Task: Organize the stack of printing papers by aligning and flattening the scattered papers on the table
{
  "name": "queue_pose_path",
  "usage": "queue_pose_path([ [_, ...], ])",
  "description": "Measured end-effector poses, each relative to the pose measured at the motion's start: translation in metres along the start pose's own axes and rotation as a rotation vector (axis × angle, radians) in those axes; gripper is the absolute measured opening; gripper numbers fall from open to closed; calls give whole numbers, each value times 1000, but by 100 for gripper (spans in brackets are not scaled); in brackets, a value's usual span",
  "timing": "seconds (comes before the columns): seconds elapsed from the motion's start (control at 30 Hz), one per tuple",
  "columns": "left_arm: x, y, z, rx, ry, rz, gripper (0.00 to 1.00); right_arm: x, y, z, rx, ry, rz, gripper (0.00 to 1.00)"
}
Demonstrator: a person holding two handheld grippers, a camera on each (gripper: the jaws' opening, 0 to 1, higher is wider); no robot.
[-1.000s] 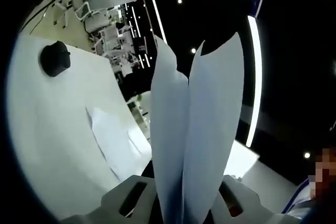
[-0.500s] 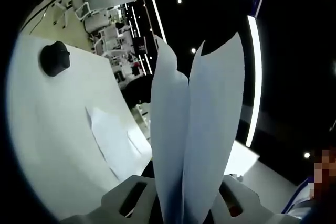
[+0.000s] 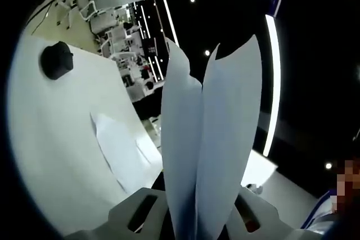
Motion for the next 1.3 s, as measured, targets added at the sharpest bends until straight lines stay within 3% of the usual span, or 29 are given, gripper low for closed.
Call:
queue_pose_path([
  [1.3, 0, 2, 2, 4, -6, 0, 6, 11, 50, -21, 155, -12, 9, 14],
])
Point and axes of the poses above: the point that each gripper's makers call its tool centre point, and the gripper's own axes: z roughly backward along the fingers, y roughly to its left, x roughly out of its top, the point moved 6 cm from there along z, roughly backward along the fingers, and after that the axes turned 3 degrees about y, right-handed, at the moved point
